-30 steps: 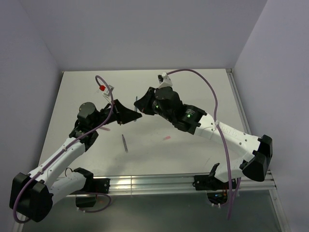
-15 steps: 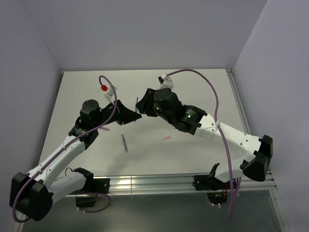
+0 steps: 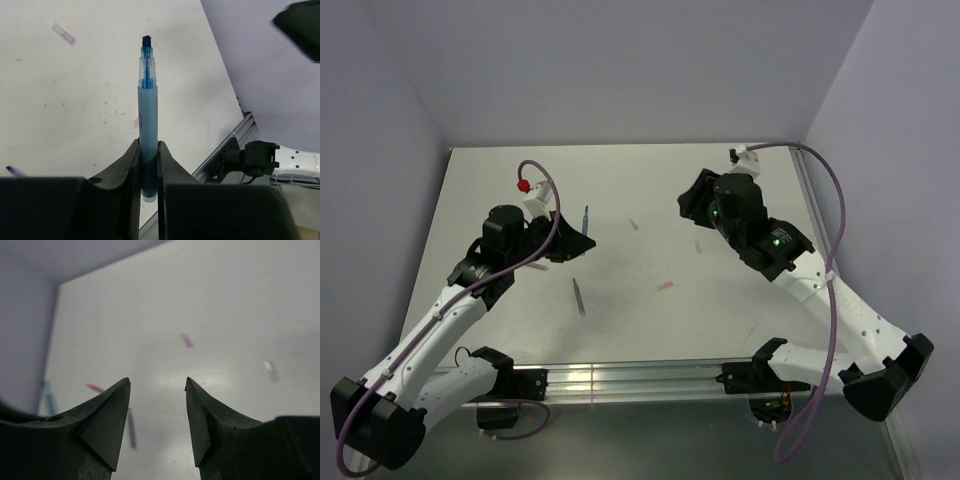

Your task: Insert the pens into the pen caps

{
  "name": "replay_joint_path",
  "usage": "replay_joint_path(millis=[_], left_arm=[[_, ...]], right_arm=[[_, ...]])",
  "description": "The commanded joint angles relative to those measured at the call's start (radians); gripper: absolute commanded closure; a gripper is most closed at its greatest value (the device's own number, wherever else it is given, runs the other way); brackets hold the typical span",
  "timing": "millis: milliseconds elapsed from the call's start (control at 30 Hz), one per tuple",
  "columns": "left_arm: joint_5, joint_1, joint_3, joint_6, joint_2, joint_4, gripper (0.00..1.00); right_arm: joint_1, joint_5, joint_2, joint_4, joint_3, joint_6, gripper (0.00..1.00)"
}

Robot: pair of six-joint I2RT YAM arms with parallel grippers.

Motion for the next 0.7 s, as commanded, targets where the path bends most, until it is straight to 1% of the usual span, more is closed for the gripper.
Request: replay_joint_path(millis=[0,100,167,267,400,500,567,667], left_arm=[[-0.098,0.004,0.049,0.078,-0.072,-0.087,1.0],[-0.088,0.002,0.037,0.086,-0.107,-0.087,1.0],[-0.078,0.002,0.023,0.091,-0.133,-0.079,1.0],[-0.055,0.004,0.028,0.114,-0.15,-0.094,1.0],[0.013,0.002,0.025,0.161,-0.168,-0.114,1.0],[0.058,0.004,0.011,0.178,-0.185,-0.108,1.0],[0.112,0.004,0.002,0.184,-0.191,-0.096,1.0],[0.165,0.002,-0.008,0.204,-0.199,-0.094,1.0]], right_arm=[[-0.15,-0.097,-0.031,0.006,-0.158,-0.064,0.45],[-0.197,-0.079,-0.008,0.012,-0.227,-0.105,0.47],[-0.218,-0.068,0.046,0.019,-0.247,-0.136,0.49],[-0.228,-0.041,0.144,0.014,-0.236,-0.162,0.52],[-0.241,-0.021,0.276,0.006,-0.209,-0.193,0.54],[-0.252,-0.053,0.313,0.037,-0.207,-0.211,0.56],[-0.257,-0.08,0.318,0.065,-0.218,-0.224,0.58],[-0.263,-0.102,0.336,0.078,-0.218,-0.245,0.59]])
